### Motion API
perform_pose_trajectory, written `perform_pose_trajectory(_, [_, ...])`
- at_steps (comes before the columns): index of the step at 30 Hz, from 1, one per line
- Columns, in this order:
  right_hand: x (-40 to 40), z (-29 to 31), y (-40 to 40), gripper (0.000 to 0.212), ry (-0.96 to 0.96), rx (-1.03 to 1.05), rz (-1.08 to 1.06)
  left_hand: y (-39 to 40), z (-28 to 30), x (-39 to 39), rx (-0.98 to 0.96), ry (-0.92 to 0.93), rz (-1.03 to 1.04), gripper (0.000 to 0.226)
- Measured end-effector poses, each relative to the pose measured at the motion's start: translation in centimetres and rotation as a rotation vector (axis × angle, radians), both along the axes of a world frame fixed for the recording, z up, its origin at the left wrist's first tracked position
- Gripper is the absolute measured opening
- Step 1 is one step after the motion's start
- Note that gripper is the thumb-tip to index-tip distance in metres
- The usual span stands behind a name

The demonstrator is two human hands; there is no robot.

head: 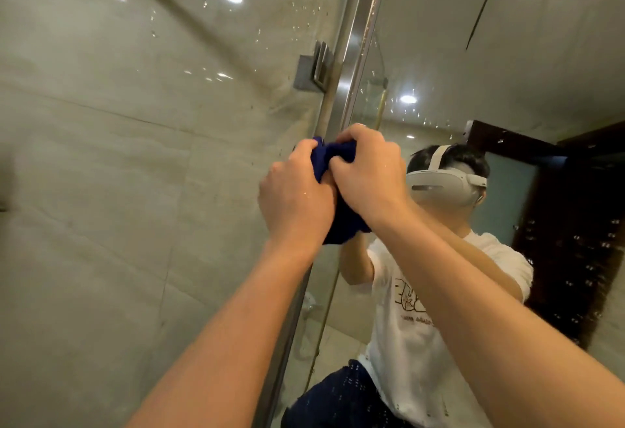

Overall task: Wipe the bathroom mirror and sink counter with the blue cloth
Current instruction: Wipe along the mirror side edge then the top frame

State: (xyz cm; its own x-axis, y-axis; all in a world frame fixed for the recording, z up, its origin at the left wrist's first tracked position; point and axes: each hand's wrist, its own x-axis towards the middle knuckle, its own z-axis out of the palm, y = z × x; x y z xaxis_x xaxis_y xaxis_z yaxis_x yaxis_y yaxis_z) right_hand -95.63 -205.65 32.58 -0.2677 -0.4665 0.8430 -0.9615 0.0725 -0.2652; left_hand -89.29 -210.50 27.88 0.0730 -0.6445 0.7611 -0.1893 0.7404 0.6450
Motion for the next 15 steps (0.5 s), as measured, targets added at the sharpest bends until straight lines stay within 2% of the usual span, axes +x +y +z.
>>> perform_pose_trajectory(3, [0.1,3.8,-0.3,0.023,0.004,-0.038,-0.003,-0.3,3.5,-0.3,-0.043,-0.009,0.026,0.031])
perform_pose_trajectory(5, [-0.2,3.8,-0.4,0.022,0.021,-0.037,-0.015,-0.6,3.7,-0.2,-0.061,-0.013,0.033,0.03])
perform_pose_trajectory(11, [-0.6,-2.9,0.0,0.021,0.099,0.062,-0.06,0.2,-2.5,0.8,0.005,-0.103,0.026,0.026])
perform_pose_trajectory(15, [-0.4,-4.4,-0.1,0.02,0.052,0.096,0.011,0.6,-4.2,0.9,0.05,-0.088,-0.005,0.023])
